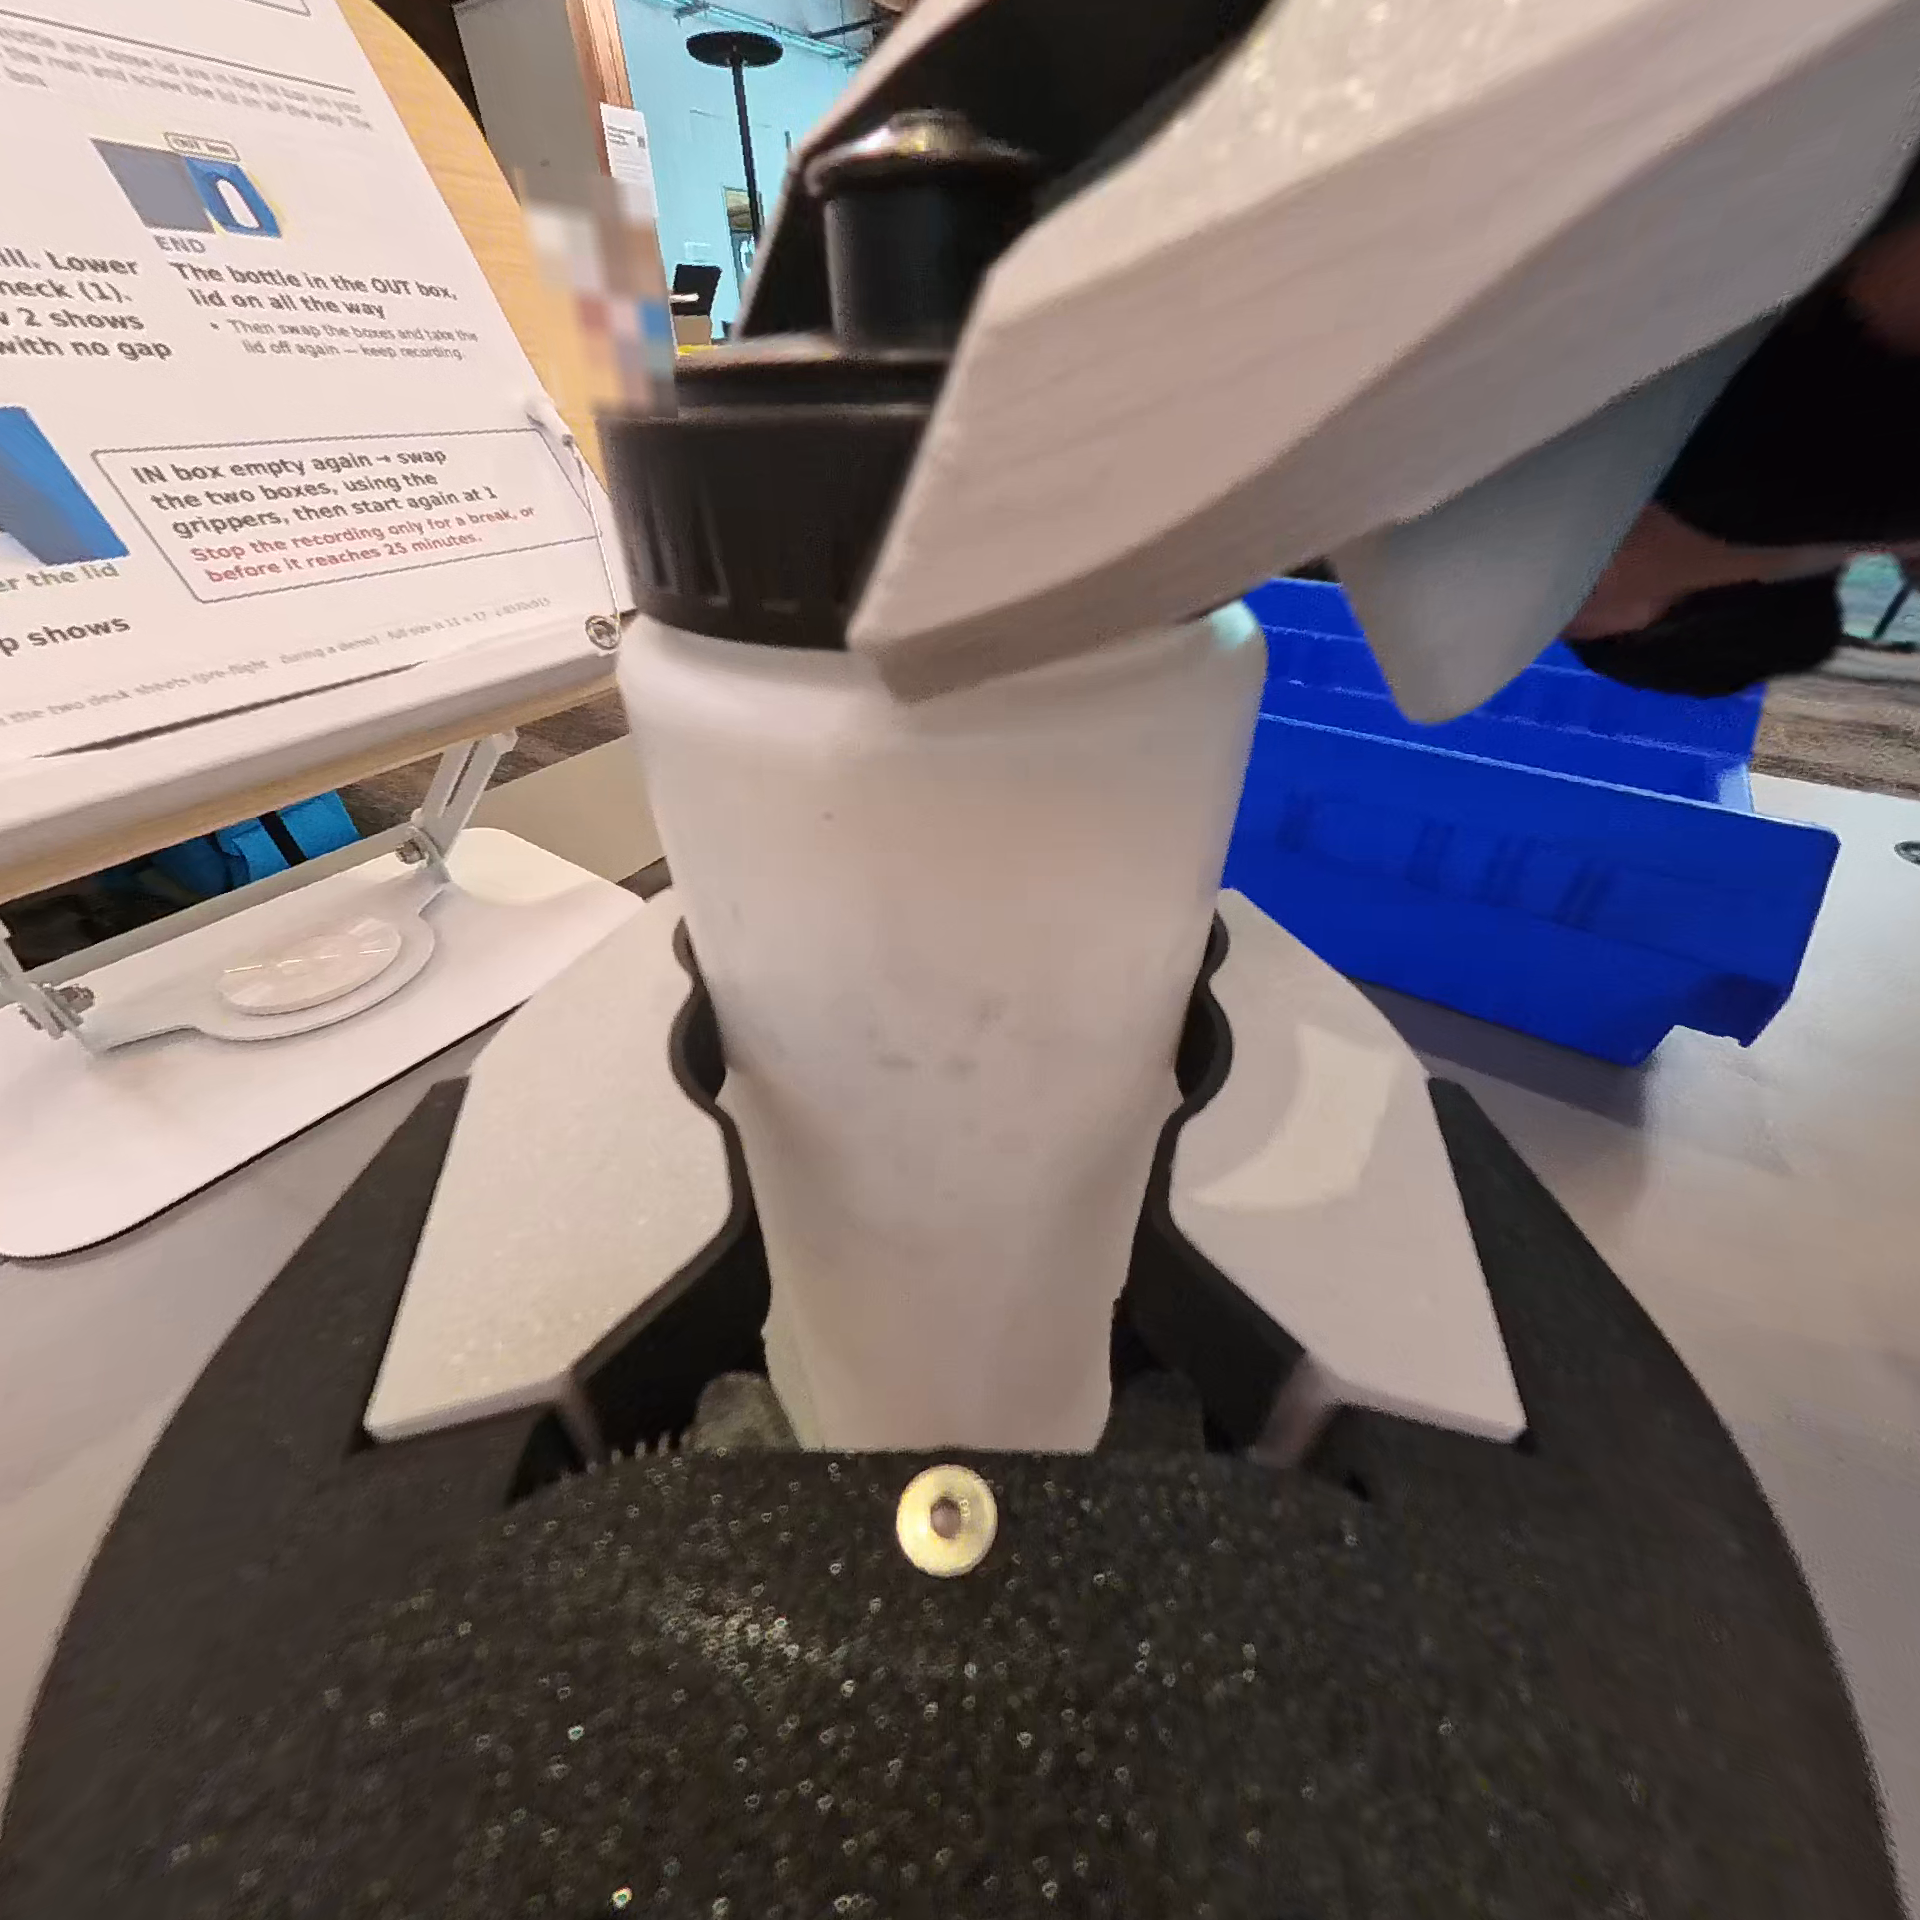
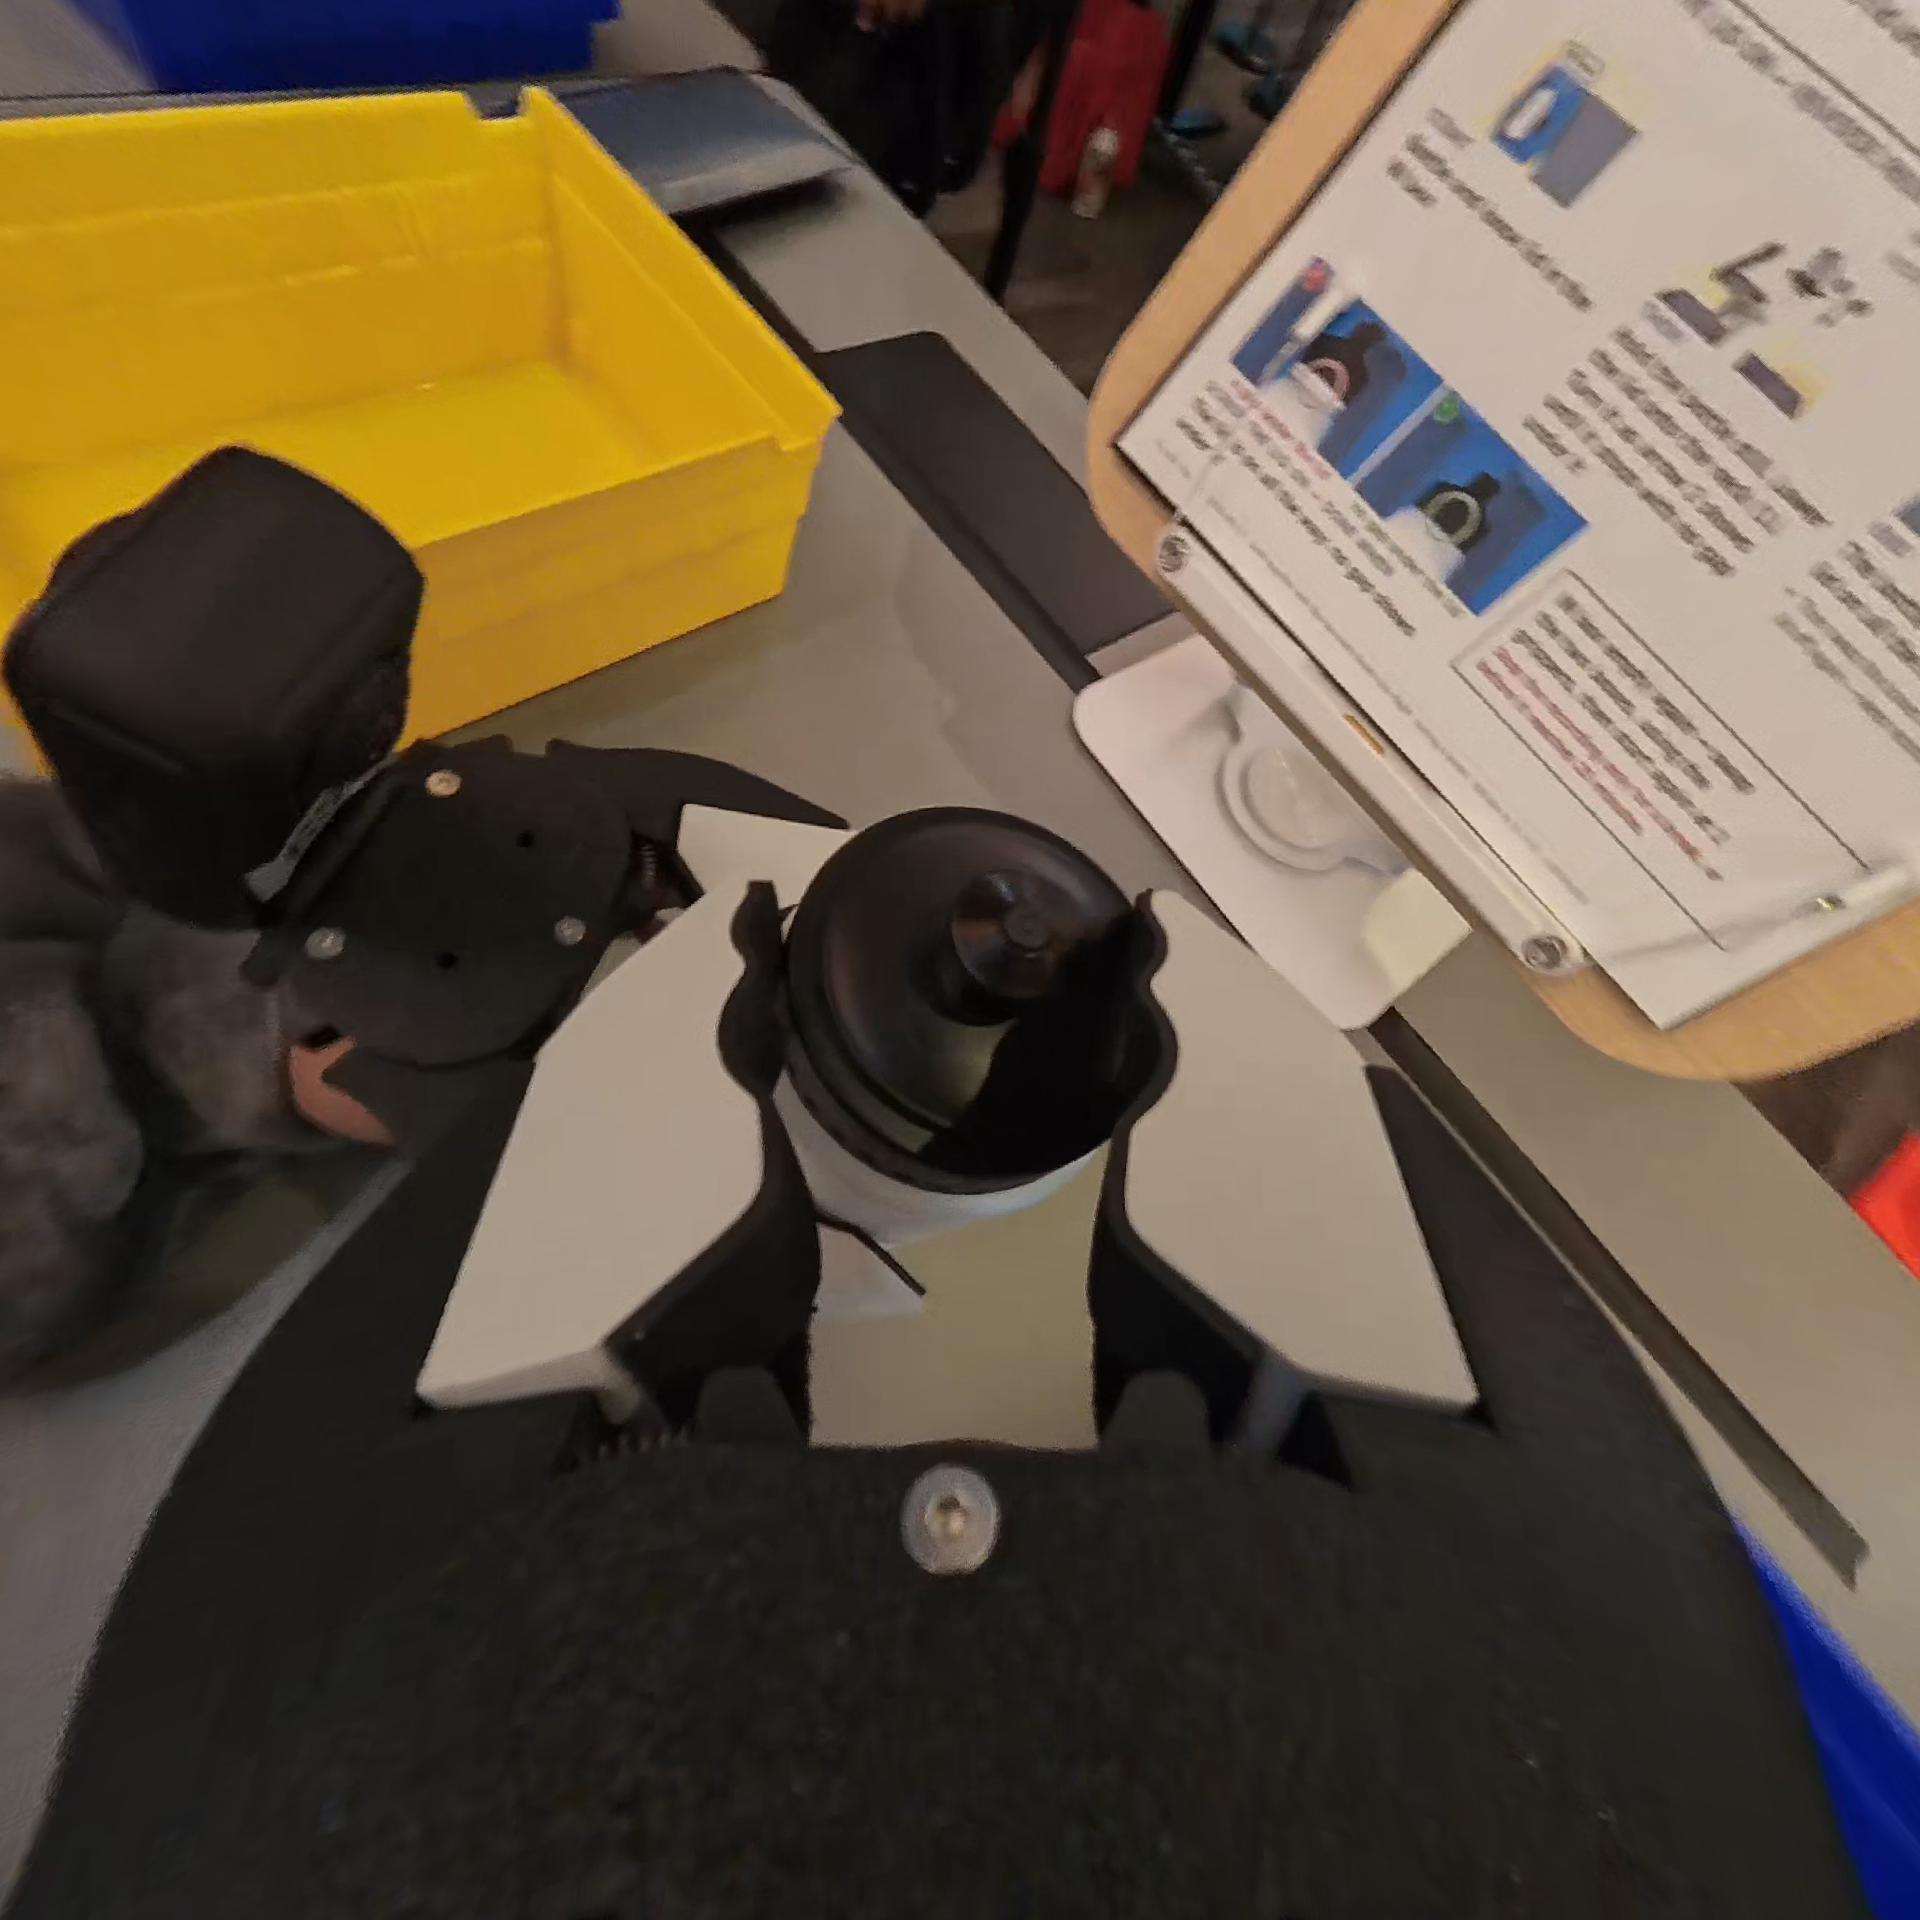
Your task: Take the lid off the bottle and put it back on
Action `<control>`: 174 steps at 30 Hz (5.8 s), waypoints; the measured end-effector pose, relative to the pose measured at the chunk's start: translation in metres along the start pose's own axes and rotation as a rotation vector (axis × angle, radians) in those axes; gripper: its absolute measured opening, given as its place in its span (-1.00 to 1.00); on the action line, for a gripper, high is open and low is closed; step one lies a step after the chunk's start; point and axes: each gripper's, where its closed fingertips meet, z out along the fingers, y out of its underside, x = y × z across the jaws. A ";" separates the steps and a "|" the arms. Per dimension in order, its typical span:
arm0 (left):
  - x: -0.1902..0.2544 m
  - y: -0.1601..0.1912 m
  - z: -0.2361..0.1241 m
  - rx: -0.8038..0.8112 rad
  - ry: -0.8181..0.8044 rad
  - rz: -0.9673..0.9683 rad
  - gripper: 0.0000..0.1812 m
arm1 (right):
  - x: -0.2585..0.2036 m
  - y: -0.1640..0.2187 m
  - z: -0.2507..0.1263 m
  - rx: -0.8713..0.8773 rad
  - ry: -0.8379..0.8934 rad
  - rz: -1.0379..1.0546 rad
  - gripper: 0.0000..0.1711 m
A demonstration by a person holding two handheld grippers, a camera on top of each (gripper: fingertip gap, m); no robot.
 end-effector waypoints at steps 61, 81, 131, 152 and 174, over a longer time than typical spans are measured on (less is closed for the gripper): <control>0.011 -0.001 -0.002 0.032 0.069 -0.007 -0.04 | 0.000 0.019 -0.014 0.327 0.384 0.525 -0.15; 0.011 -0.001 -0.003 0.043 0.100 -0.010 -0.04 | -0.003 0.026 -0.022 -0.039 -0.682 -0.190 -0.24; 0.014 0.001 -0.003 0.049 0.109 -0.022 -0.04 | -0.008 -0.001 -0.060 0.501 -0.129 0.338 0.00; 0.015 0.001 -0.002 0.043 0.106 -0.013 -0.04 | -0.011 0.019 -0.018 0.214 -0.669 0.010 -0.17; 0.014 0.002 -0.003 0.049 0.099 -0.021 -0.04 | -0.023 0.027 -0.046 0.505 0.318 0.530 -0.02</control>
